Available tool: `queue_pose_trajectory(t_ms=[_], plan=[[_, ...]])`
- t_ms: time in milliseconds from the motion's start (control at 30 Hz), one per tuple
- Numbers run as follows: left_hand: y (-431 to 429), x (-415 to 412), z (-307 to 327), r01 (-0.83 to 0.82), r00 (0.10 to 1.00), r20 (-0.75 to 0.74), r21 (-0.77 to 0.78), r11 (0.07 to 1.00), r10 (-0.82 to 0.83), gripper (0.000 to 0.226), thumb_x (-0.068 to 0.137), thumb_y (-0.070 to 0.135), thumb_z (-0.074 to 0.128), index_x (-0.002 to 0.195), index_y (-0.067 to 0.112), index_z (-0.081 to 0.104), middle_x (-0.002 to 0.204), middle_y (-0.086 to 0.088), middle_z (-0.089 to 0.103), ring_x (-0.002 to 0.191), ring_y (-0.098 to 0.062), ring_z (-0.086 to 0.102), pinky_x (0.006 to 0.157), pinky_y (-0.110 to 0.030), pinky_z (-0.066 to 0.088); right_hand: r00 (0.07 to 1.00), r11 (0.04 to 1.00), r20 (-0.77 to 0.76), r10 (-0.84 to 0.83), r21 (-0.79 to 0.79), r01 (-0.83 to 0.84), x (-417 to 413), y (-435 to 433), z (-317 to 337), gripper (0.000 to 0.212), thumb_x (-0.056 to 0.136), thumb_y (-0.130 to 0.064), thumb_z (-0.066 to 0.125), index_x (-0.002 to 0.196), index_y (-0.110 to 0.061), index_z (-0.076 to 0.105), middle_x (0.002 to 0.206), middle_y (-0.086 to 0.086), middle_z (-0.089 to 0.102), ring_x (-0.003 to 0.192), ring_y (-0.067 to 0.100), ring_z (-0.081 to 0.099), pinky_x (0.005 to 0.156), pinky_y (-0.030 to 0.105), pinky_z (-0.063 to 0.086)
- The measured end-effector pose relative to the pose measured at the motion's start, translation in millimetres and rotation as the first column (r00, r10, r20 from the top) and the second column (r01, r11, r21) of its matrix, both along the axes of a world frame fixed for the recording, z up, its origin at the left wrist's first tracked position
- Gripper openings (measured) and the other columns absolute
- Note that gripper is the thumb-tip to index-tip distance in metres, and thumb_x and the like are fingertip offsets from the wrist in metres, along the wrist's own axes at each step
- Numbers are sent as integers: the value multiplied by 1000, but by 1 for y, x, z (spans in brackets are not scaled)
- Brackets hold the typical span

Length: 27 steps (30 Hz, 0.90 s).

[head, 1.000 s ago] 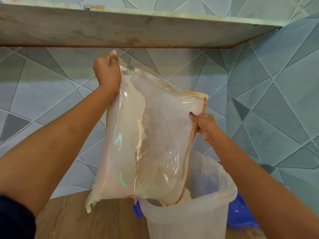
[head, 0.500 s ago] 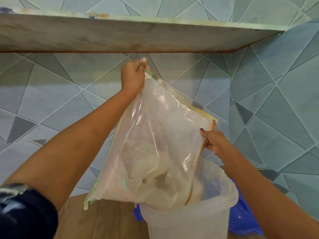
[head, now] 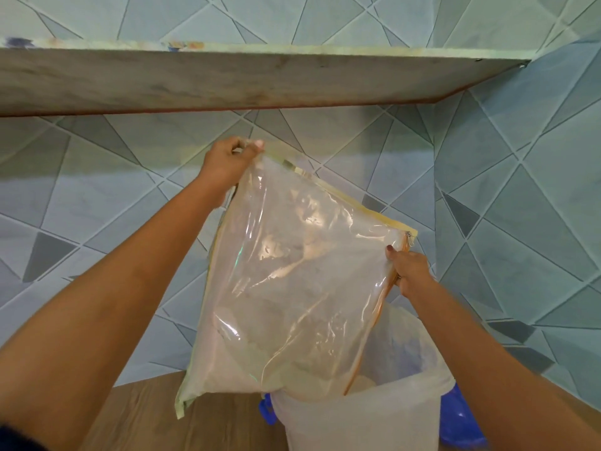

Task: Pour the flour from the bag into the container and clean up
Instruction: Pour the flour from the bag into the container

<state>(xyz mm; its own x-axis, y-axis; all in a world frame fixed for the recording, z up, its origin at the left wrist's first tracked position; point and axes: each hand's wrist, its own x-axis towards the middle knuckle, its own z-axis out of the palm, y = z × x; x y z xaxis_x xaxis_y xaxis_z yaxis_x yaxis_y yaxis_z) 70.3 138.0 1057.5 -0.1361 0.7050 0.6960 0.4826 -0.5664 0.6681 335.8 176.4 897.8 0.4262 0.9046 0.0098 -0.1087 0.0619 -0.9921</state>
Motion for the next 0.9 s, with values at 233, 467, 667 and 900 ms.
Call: queue_pose_trajectory(t_ms=[233,467,667,900], plan=[[-5,-15,-2,-98,989,120,97,990,86,23,86,18,65,63,23,63,72,4,65,73,-15,62,77,-29,55,1000,1000,7,-13,19,13,-1,3,-1,44,89,-23,60,120,7,52,120,24,58,112,40,56,99,47,45],[4,8,-4,-182,974,163,129,975,161,29,91,21,59,63,15,57,65,2,55,59,-9,49,67,-25,47,999,1000,-39,-29,2,29,6,10,0,50,85,-22,64,125,2,46,120,21,56,112,39,55,99,49,45],[11,31,-6,-117,991,76,150,982,107,26,91,22,57,78,0,63,74,-11,55,69,-18,49,70,-28,45,855,928,369,-366,211,306,-9,3,35,81,87,-32,61,146,-2,14,152,22,20,142,36,20,117,43,19],[13,52,-10,-5,999,-36,136,991,10,19,88,18,62,76,3,67,78,-9,63,74,-17,56,78,-35,52,831,779,557,9,517,-355,-58,-21,113,26,90,-30,58,109,-13,62,99,1,62,93,14,57,86,27,44]])
